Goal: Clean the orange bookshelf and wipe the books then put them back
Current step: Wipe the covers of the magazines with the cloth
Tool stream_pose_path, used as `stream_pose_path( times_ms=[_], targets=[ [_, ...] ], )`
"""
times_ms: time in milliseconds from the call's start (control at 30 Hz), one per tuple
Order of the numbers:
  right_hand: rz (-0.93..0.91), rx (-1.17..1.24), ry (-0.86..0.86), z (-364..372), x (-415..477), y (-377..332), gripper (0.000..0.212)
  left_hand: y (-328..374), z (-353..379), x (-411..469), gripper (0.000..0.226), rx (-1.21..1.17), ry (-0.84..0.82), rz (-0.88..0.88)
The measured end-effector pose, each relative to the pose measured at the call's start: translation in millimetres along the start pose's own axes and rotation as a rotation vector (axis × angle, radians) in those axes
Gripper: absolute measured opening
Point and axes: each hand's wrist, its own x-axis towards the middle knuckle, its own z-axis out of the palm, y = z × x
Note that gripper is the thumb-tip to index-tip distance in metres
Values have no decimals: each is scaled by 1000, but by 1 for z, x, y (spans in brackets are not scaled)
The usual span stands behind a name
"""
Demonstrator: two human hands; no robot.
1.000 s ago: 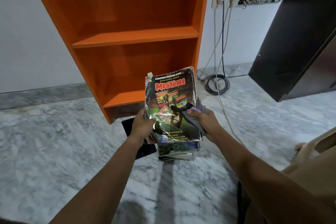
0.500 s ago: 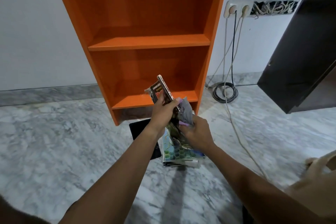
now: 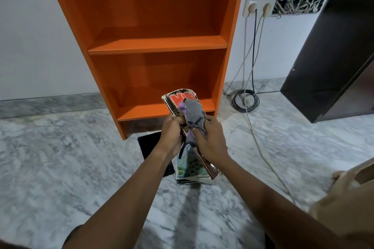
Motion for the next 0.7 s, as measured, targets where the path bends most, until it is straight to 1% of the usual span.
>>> stream_pose_path(
  times_ms=[33,67,133,167,267,333,400,433,467,500,567,633,700],
  targets=[
    [43,33,-2,-2,3,2,21,0,0,0,30,-24,-1,-26],
    [94,92,1,-2,6,6,19,-1,-1,0,29,-36,-3,-48],
    [240,224,-11,-4,10,15,33,-1,-4,1,27,-71,-9,-64],
    [341,274,-36,-6,9,19,36,-1,-6,1,27,-96,-13,-66],
    [620,311,-105,-8,2,43,39,-1,-10,2,27,-175,14,-66],
    [771,388,-95,-2,-3,57,38,-1,-11,4,33,-274,21,-48],
    [911,513,-57,3,-4,64,37,1,-10,7,37,-372,48,-22],
    [979,598,-55,3,-4,64,41,2,-10,9,37,-424,54,-3],
    [1046,703,-95,1,-3,62,46,3,-11,13,37,-474,66,15],
    [1083,793,-142,-5,-3,51,46,5,-11,14,36,-532,76,29],
    [1053,975,-242,-12,1,43,35,7,-14,18,36,-617,93,55],
    [1034,1075,-179,-13,7,39,25,11,-18,20,36,-641,110,58],
    [993,1122,-103,-16,15,39,43,17,-24,23,36,-591,118,63]
  ],
)
